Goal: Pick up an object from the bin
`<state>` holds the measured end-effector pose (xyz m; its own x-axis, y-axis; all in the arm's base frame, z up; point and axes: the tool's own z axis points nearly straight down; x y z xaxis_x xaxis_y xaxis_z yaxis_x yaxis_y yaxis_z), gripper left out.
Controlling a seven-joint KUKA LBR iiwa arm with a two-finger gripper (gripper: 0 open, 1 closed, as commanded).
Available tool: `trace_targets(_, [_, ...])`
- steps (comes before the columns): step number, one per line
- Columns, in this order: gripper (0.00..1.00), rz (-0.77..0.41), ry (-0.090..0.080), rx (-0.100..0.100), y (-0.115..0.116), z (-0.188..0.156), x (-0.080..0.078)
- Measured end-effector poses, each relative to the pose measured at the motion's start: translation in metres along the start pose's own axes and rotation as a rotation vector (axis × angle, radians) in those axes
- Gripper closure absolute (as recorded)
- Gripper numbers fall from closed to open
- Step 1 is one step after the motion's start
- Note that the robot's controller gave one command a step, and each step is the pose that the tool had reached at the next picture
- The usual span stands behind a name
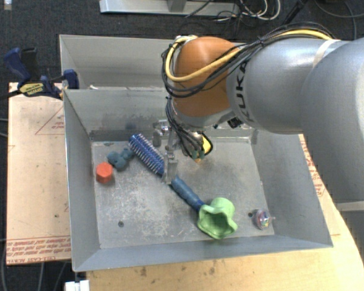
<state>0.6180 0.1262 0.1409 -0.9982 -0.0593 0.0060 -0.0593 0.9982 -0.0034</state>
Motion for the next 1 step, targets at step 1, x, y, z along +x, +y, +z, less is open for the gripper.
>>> trace_targets(1, [0.00, 0.277, -0.004, -0.005, 0.0064, 0.0727, -0.0057])
